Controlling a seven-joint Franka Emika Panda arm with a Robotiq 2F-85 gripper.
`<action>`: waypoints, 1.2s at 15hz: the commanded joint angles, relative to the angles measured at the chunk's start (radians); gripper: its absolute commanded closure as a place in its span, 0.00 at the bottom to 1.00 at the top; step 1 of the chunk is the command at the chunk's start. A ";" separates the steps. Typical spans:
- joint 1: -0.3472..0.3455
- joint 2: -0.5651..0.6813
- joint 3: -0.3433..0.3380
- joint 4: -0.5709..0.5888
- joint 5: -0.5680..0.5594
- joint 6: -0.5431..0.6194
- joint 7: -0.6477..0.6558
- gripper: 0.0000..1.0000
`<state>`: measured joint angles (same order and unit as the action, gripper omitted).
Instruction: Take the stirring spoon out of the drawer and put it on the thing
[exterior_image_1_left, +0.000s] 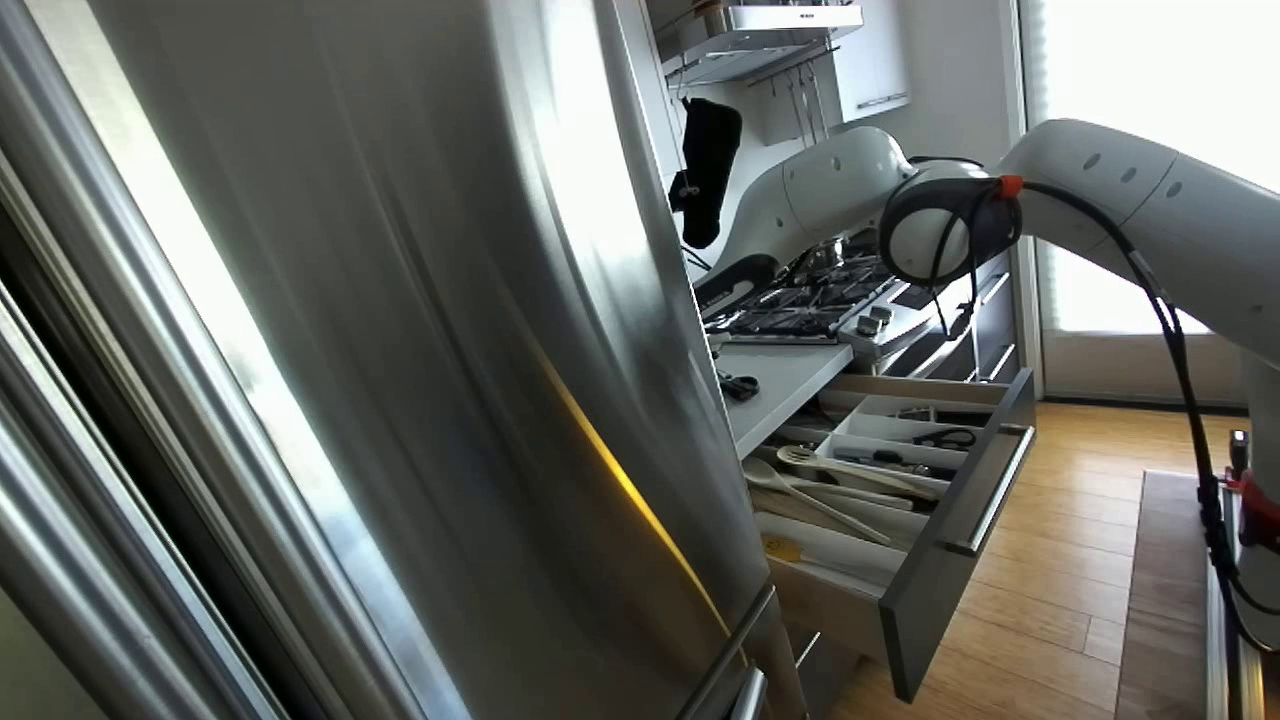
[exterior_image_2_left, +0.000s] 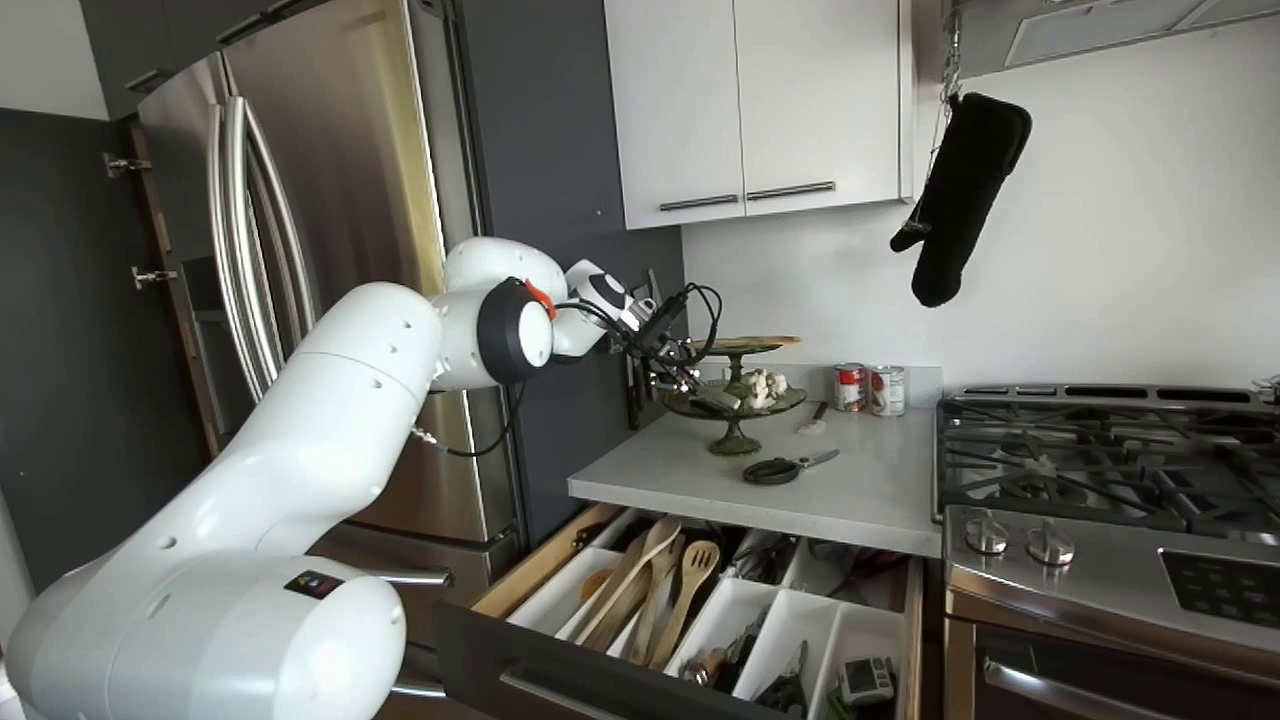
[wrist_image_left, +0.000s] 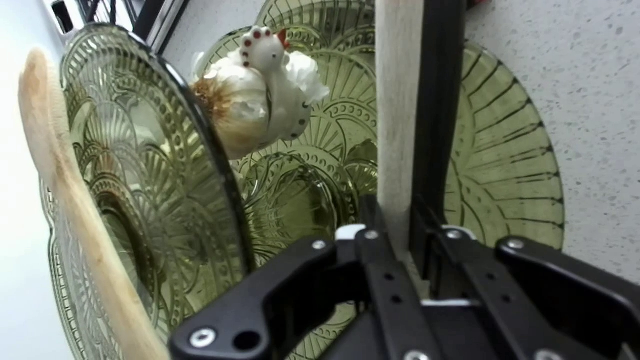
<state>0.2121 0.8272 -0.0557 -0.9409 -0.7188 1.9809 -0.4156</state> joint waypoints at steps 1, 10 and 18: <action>0.009 0.026 -0.013 0.033 -0.020 -0.001 -0.003 0.83; 0.014 0.024 -0.011 0.034 -0.016 -0.007 -0.013 0.71; 0.019 0.013 -0.005 0.026 -0.009 -0.009 -0.018 0.82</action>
<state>0.2205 0.8286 -0.0587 -0.9387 -0.7190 1.9809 -0.4189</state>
